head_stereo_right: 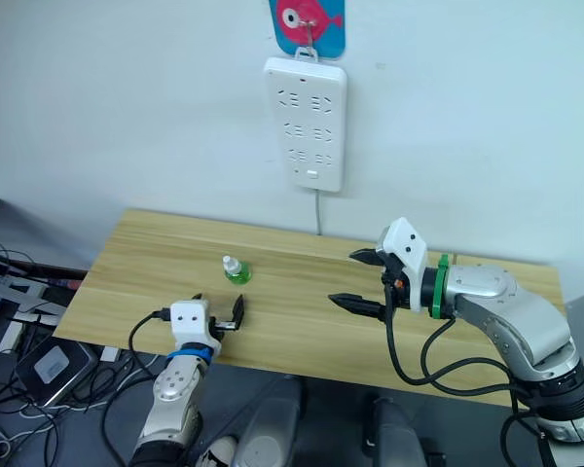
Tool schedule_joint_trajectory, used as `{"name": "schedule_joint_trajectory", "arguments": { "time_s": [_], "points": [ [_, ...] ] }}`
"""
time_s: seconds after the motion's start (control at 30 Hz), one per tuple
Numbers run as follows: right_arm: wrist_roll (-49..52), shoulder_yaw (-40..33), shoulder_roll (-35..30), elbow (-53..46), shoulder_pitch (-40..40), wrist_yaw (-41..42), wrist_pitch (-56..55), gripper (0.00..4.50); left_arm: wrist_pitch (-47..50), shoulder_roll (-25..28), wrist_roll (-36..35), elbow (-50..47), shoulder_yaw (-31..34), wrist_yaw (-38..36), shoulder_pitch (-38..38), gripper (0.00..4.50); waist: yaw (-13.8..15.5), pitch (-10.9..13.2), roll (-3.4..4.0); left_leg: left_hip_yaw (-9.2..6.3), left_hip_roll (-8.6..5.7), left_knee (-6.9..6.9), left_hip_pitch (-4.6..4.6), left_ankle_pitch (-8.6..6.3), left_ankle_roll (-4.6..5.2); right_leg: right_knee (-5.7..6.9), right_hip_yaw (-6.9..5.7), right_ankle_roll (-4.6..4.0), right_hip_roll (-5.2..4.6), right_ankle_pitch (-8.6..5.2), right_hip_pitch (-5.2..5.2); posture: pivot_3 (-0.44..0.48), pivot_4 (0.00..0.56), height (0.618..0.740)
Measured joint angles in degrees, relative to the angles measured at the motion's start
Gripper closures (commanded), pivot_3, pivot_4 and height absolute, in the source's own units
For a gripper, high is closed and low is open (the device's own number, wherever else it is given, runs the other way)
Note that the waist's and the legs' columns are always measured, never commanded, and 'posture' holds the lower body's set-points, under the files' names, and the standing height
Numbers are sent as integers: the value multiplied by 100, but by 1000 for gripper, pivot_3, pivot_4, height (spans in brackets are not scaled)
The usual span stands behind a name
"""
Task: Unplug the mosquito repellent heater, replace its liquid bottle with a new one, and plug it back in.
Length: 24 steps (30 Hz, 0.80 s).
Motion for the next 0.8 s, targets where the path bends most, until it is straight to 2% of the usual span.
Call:
{"name": "schedule_joint_trajectory", "arguments": {
  "time_s": [0.13, 0.27, 0.53, 0.73, 0.8],
  "points": [
    [-10, -14, -35, -31, -15, -21, 140, 25, -280, 6, -354, 1018, 173, -430, -850, 0, 85, -1, 1, -3, -2, 4, 1, 0, 0, 3, -2, 0, 2, 1, 2, 376, 327, 740],
    [-4, -77, -50, -130, -15, -111, 305, 25, -629, 26, -386, 1938, 230, -649, -1535, 0, 130, -1, 0, -2, -3, 5, 1, 1, 0, 3, -3, 1, 2, 2, 3, 355, 319, 740],
    [48, -250, -43, -234, -149, -266, 634, 25, -1182, 54, -228, 2897, 210, -635, -2073, 0, 133, -2, 0, -3, -2, 2, 1, 0, 0, 4, -5, -2, 3, 3, 2, 341, 305, 740],
    [49, -255, -10, -245, -162, -357, 693, 0, -1352, 71, -122, 3092, 205, -612, -2127, 1876, 137, -2, -1, -3, -3, 4, 0, 0, -1, 4, -5, -2, 3, 3, 3, 342, 301, 740],
    [49, -256, 1, -245, -161, -372, 699, 0, -1363, 82, -117, 3095, 206, -621, -2133, 2288, 137, -3, -1, -4, -2, 4, 1, 0, 0, 5, -7, -2, 4, 4, 3, 349, 300, 740]
  ]
}}
